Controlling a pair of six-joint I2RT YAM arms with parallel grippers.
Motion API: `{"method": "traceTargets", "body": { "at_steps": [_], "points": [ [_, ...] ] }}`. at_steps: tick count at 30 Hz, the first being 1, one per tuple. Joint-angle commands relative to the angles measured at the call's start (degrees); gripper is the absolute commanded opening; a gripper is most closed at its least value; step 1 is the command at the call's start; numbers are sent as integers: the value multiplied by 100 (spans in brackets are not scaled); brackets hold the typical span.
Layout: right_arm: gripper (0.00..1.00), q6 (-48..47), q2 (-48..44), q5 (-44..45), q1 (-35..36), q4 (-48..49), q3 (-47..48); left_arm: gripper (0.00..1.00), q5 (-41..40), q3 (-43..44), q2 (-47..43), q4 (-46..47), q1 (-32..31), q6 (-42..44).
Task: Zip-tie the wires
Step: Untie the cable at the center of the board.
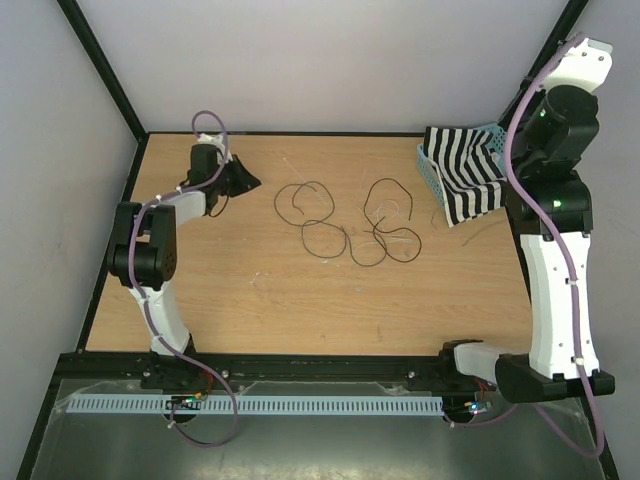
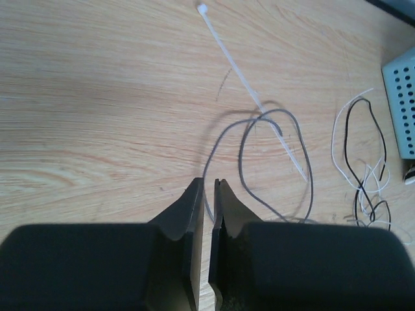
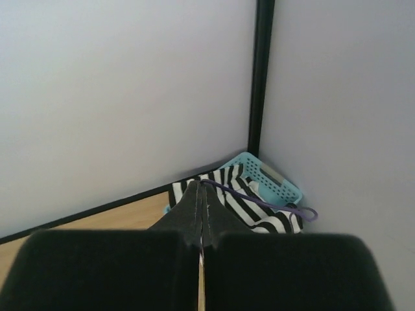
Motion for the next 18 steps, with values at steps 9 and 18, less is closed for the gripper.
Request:
{"method": "traceTargets", "body": {
  "at_steps": [9,18],
  "points": [
    [0,981,65,-4141,-17,240,311,22,574,207,-537,-51,-357,-4],
    [0,2490,148,-5775,-16,1199,415,53,837,-292,-2526,-55,-292,341]
  ]
}}
